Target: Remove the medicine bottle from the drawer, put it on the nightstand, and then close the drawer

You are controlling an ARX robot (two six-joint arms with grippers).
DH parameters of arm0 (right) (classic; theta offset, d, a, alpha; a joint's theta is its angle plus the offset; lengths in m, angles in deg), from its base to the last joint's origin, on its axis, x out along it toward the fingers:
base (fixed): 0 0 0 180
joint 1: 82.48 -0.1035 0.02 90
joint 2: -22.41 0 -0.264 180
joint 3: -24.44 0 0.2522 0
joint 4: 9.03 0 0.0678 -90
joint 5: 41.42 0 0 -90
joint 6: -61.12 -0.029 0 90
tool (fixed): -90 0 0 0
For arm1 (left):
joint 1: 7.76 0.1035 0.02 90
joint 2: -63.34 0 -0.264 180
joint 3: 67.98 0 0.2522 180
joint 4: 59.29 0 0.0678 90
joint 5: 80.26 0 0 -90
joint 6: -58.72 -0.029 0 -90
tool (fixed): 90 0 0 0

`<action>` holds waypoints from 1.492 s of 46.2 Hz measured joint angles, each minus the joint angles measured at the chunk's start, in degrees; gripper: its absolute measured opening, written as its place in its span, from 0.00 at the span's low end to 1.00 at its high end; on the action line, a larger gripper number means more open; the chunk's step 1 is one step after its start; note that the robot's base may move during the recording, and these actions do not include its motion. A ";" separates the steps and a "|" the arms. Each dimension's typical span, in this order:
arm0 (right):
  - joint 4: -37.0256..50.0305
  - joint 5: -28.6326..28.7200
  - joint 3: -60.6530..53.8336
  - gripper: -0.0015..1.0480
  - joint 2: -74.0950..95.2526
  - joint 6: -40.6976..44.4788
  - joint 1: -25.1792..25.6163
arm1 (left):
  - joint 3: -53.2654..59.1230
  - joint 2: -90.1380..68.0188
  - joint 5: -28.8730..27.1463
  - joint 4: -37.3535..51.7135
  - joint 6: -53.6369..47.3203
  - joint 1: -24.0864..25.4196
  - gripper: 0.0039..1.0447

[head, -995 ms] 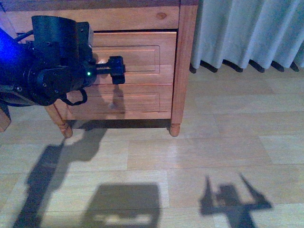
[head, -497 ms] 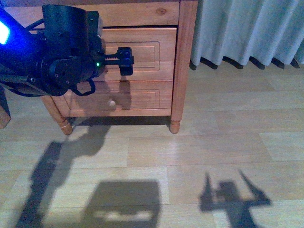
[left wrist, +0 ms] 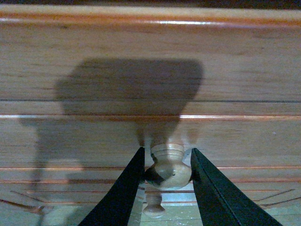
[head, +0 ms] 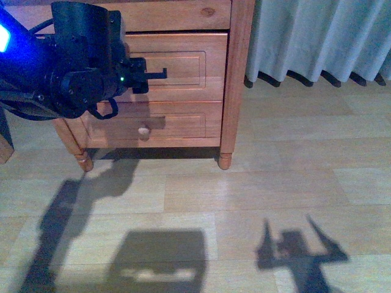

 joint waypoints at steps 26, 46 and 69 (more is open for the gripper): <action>0.00 0.00 0.00 0.93 0.00 0.00 0.00 | 2.38 0.81 -0.37 1.05 1.05 0.00 0.24; 0.00 0.00 0.00 0.93 0.00 0.00 0.00 | 14.32 6.47 -1.14 5.57 4.07 -0.39 0.24; 0.00 -0.02 0.00 0.93 0.00 0.00 0.00 | 29.51 12.85 -2.99 13.03 6.12 -2.32 0.24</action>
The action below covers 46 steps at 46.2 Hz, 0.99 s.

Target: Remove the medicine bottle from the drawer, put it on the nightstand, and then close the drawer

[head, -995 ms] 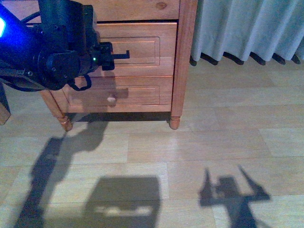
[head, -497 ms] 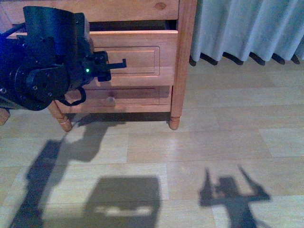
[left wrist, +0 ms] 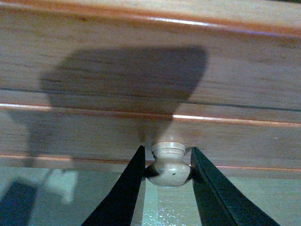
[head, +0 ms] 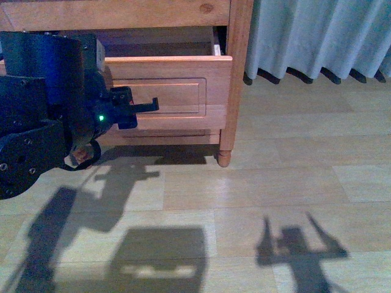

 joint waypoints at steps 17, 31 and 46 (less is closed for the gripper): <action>0.00 0.00 0.00 0.93 0.00 0.00 0.00 | 9.14 4.17 -0.94 3.87 2.47 -2.16 0.24; 0.00 0.00 0.00 0.93 0.00 0.00 0.00 | 14.78 6.19 -1.05 7.26 2.93 -3.04 0.24; 0.00 0.02 0.00 0.93 0.00 0.00 0.00 | 21.81 8.44 -1.03 11.30 3.10 -4.13 0.24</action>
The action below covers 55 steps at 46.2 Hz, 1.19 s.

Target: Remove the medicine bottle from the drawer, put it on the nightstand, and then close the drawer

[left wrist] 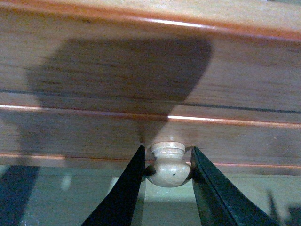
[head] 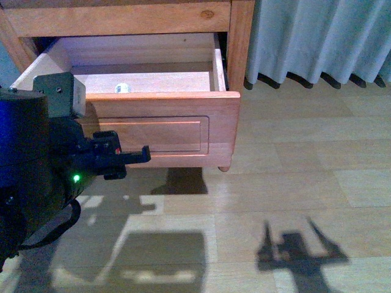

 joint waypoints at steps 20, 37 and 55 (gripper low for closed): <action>0.00 -0.02 0.00 0.93 0.00 0.00 0.00 | 5.49 1.79 -0.68 3.04 1.03 -1.22 0.24; 0.00 -0.02 0.00 0.93 0.02 0.00 0.00 | 7.87 3.32 -1.92 3.87 1.97 -2.27 0.24; 0.00 -0.02 0.00 0.93 0.00 0.00 0.00 | 12.44 4.44 0.68 3.04 5.03 -7.48 0.71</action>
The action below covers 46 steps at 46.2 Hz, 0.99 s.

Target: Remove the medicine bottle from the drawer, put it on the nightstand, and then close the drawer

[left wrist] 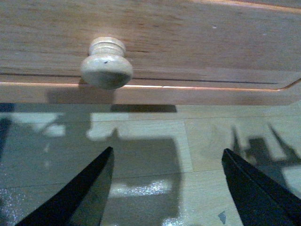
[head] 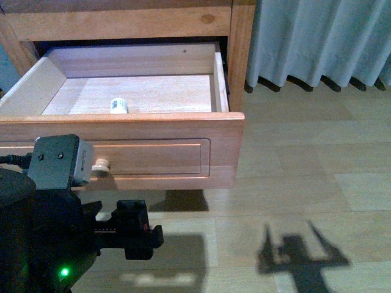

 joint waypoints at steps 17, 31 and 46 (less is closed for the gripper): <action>0.00 0.04 0.00 0.93 0.00 0.00 0.00 | 0.59 6.58 1.09 -4.72 0.98 0.85 0.94; 0.00 0.04 0.00 0.93 0.00 0.00 0.00 | 1.95 31.21 10.45 -26.16 -2.38 9.81 0.94; 0.00 0.04 0.00 0.93 0.00 0.00 0.00 | -1.07 58.21 22.14 -50.99 -3.82 23.58 0.94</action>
